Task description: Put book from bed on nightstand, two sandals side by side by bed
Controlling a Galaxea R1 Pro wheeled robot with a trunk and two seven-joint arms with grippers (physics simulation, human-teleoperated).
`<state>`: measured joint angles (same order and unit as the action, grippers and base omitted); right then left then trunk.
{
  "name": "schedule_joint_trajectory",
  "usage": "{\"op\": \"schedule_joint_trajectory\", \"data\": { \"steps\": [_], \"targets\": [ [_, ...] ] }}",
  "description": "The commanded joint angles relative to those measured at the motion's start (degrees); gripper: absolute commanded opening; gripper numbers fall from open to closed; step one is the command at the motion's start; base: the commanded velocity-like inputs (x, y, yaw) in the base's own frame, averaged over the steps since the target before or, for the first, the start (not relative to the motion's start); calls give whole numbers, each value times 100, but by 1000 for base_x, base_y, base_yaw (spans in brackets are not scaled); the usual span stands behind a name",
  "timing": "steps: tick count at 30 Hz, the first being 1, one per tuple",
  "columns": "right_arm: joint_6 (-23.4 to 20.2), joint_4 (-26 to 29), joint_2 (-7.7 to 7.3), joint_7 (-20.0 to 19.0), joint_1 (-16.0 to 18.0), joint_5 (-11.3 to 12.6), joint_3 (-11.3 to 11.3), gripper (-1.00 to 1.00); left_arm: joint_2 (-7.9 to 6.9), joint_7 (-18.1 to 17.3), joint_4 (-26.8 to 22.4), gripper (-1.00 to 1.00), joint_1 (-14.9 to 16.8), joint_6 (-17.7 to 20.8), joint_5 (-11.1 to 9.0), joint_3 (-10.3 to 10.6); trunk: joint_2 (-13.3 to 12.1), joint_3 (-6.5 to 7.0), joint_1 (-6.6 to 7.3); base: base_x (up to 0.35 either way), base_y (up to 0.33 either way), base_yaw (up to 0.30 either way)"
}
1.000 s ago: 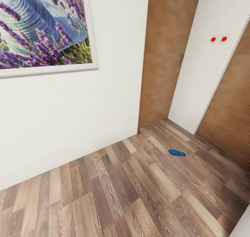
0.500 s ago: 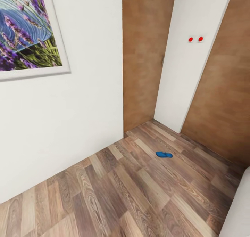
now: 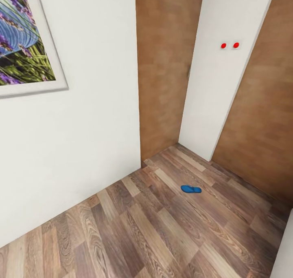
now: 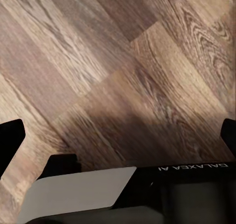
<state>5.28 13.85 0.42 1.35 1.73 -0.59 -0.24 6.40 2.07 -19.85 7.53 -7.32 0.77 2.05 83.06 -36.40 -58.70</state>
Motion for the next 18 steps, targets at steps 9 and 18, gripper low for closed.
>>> {"op": "schedule_joint_trajectory", "data": {
  "steps": [9,18],
  "targets": [
    [17,2,-19,14,3,4,-17,100,-212,18,17,100,3,25,380,22,2,-5,-3,308,-97,0],
    [25,-3,-171,6,3,23,-19,100,-465,5,550,100,3,-10,1146,36,2,-27,-3,309,-85,-81]
  ]
}}
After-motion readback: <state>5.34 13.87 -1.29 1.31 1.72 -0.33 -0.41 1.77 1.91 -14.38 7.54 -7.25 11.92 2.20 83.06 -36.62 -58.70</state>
